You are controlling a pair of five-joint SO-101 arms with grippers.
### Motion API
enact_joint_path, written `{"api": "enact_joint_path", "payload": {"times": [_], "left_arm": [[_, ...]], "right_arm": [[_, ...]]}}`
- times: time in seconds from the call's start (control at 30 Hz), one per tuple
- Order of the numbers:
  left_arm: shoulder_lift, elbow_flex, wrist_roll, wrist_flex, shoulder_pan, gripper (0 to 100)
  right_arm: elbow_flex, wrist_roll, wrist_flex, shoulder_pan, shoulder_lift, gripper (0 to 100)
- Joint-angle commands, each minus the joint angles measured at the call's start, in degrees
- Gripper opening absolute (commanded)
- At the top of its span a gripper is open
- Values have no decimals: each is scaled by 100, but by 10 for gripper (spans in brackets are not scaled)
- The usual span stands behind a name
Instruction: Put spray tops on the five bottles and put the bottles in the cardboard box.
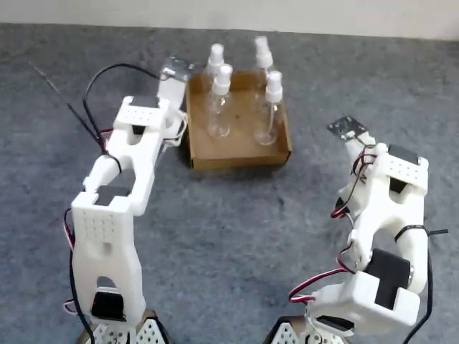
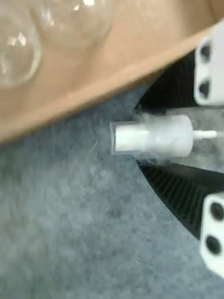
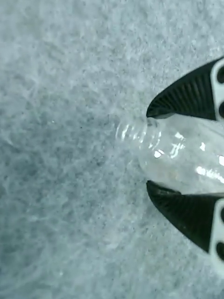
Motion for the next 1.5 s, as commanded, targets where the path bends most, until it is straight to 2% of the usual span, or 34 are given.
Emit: {"api": "enact_joint_path", "payload": {"times": [0.0, 0.23, 0.33, 0.53, 0.73, 0.9, 1.0, 1.13, 1.33, 1.47], "left_arm": [[-13, -435, -18, 941, -356, 8], [-13, -1209, -598, 2980, -655, 3], [-136, -1569, -598, 3367, -804, 3], [-760, -1754, -703, 3367, -910, 5], [-418, -1253, -782, 3323, -787, 9], [-92, -980, -791, 3103, -558, 109], [-92, -989, -800, 3103, -558, 115], [-92, -971, -1134, 3138, -585, 119], [-57, -963, -1160, 3077, -673, 116], [-4, -796, -1160, 2637, -699, 115]], "right_arm": [[-101, 62, -66, 84, -31, 9], [-101, 62, -66, 75, -31, 9], [-101, 62, -66, 57, -31, 9], [-101, 62, -66, 57, -31, 9], [224, 62, -110, -13, -57, 12], [391, -185, -119, -136, -57, 114], [400, -431, -119, -57, -66, 156], [391, -624, -119, -13, -66, 159], [409, -642, -110, -22, -66, 160], [426, -633, -110, -48, -57, 160]]}}
